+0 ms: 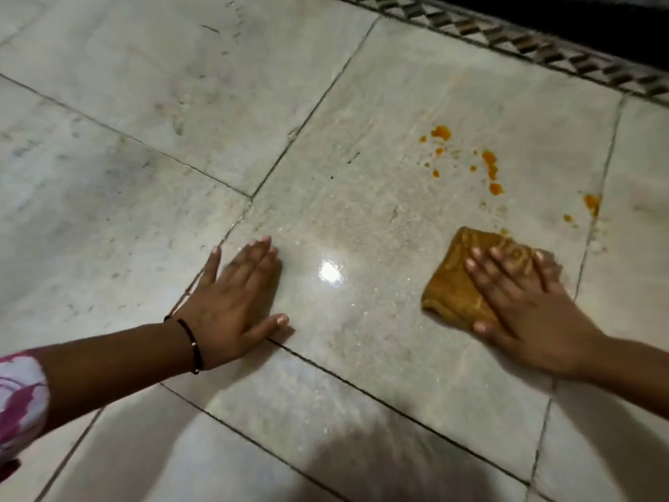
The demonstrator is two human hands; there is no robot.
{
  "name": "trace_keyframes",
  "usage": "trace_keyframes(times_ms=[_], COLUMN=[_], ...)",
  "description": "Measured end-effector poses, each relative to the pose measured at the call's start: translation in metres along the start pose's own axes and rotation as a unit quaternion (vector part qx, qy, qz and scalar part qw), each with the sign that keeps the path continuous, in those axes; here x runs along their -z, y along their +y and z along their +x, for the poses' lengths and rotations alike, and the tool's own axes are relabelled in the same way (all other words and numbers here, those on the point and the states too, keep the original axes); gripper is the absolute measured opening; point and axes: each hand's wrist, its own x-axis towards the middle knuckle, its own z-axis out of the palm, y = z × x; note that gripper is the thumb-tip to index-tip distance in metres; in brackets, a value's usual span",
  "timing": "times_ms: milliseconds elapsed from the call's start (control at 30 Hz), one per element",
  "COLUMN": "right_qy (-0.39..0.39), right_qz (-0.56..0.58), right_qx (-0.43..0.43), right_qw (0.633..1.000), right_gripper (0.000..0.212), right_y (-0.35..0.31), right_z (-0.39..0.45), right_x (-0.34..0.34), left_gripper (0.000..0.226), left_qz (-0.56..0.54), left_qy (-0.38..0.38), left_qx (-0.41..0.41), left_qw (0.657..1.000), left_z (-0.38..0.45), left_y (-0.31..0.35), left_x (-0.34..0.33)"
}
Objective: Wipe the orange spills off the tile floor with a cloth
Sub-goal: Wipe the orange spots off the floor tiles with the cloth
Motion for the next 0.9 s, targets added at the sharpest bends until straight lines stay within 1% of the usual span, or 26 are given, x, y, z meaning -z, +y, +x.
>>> trace_keyframes(times_ms=[33, 100, 133, 167, 200, 267, 300, 333, 400, 467, 533, 567, 600, 667, 733, 800, 833, 900], right_qy=[0.019, 0.046, 0.053, 0.068, 0.079, 0.081, 0.077, 0.076, 0.079, 0.098, 0.123, 0.133, 0.140, 0.149, 0.152, 0.156, 0.157, 0.144], right_qz=[0.006, 0.006, 0.005, 0.004, -0.001, 0.006, 0.015, 0.026, 0.048, 0.054, 0.067, 0.071, 0.074, 0.081, 0.072, 0.039, 0.020, 0.008], right_qx=[0.018, 0.088, 0.117, 0.140, 0.149, 0.118, 0.081, 0.034, -0.048, -0.083, -0.093, -0.086, -0.068, -0.013, 0.058, 0.119, 0.131, 0.114], right_qw=[1.000, 0.995, 0.992, 0.988, 0.986, 0.990, 0.994, 0.996, 0.995, 0.990, 0.986, 0.985, 0.985, 0.985, 0.984, 0.980, 0.979, 0.983], right_gripper=[0.081, 0.084, 0.084, 0.084, 0.083, 0.080, 0.079, 0.077, 0.075, 0.073, 0.071, 0.070, 0.069, 0.067, 0.068, 0.068, 0.067, 0.070], right_y=[-0.015, -0.042, -0.050, -0.052, -0.052, -0.037, -0.025, -0.011, 0.014, 0.026, 0.024, 0.016, 0.006, -0.013, -0.018, -0.011, -0.003, 0.019], right_z=[-0.009, -0.012, -0.004, 0.006, 0.020, 0.043, 0.050, 0.050, 0.033, 0.005, -0.028, -0.041, -0.050, -0.054, -0.036, -0.002, 0.018, 0.050], right_x=[-0.007, -0.015, -0.016, -0.017, -0.016, -0.012, -0.012, -0.011, -0.014, -0.022, -0.030, -0.034, -0.038, -0.043, -0.040, -0.032, -0.029, -0.019], left_gripper=[0.087, 0.087, 0.089, 0.092, 0.096, 0.104, 0.105, 0.106, 0.101, 0.089, 0.083, 0.082, 0.081, 0.077, 0.076, 0.078, 0.078, 0.078], left_qz=[0.011, 0.036, 0.030, 0.008, -0.037, -0.158, -0.205, -0.227, -0.218, -0.215, -0.260, -0.271, -0.258, -0.205, -0.194, -0.189, -0.179, -0.154], left_qy=[-0.006, -0.020, -0.022, -0.022, -0.019, 0.007, 0.032, 0.047, 0.047, 0.050, 0.090, 0.116, 0.140, 0.163, 0.170, 0.176, 0.172, 0.153], left_qx=[-0.038, -0.107, -0.123, -0.123, -0.099, -0.009, 0.033, 0.053, 0.042, 0.022, 0.072, 0.101, 0.117, 0.120, 0.132, 0.142, 0.142, 0.145], left_qw=[0.999, 0.993, 0.992, 0.992, 0.994, 0.987, 0.978, 0.971, 0.974, 0.975, 0.959, 0.950, 0.949, 0.958, 0.957, 0.956, 0.958, 0.965], left_z=[0.004, 0.021, 0.032, 0.047, 0.060, 0.083, 0.090, 0.096, 0.099, 0.099, 0.102, 0.103, 0.104, 0.103, 0.103, 0.104, 0.104, 0.104], left_y=[0.006, 0.022, 0.032, 0.047, 0.060, 0.092, 0.105, 0.118, 0.141, 0.159, 0.177, 0.183, 0.188, 0.192, 0.194, 0.195, 0.196, 0.197], left_x=[0.001, 0.006, 0.008, 0.010, 0.009, 0.007, 0.004, 0.002, -0.003, -0.011, -0.021, -0.027, -0.032, -0.042, -0.043, -0.040, -0.040, -0.041])
